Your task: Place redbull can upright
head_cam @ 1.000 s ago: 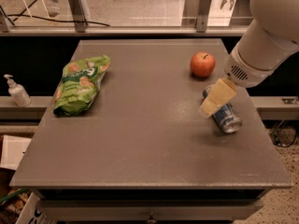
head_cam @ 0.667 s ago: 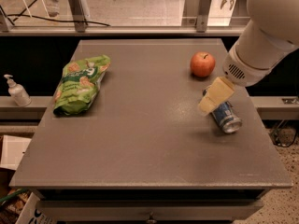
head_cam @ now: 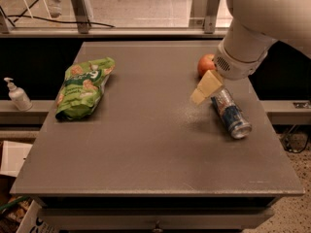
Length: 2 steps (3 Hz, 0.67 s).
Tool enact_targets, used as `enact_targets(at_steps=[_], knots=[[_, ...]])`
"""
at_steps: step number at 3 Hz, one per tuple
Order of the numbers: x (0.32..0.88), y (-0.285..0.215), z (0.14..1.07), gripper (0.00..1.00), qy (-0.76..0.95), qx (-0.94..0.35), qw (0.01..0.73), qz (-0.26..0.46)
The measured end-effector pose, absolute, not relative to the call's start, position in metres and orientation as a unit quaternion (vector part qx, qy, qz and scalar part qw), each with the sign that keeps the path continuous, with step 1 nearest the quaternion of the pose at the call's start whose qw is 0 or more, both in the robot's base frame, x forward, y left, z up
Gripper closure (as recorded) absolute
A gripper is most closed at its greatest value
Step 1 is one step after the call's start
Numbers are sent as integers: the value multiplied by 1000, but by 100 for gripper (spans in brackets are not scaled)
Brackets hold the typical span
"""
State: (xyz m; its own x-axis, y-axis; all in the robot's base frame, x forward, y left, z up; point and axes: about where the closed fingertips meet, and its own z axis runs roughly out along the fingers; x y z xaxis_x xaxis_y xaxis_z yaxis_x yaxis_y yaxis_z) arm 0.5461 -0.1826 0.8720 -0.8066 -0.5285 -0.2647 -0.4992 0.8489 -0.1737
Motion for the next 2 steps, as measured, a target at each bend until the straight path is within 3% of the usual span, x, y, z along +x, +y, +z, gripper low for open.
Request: enact_targets(at_steps=[2], knots=[[558,-193,848,0,975,-177,122,-50]])
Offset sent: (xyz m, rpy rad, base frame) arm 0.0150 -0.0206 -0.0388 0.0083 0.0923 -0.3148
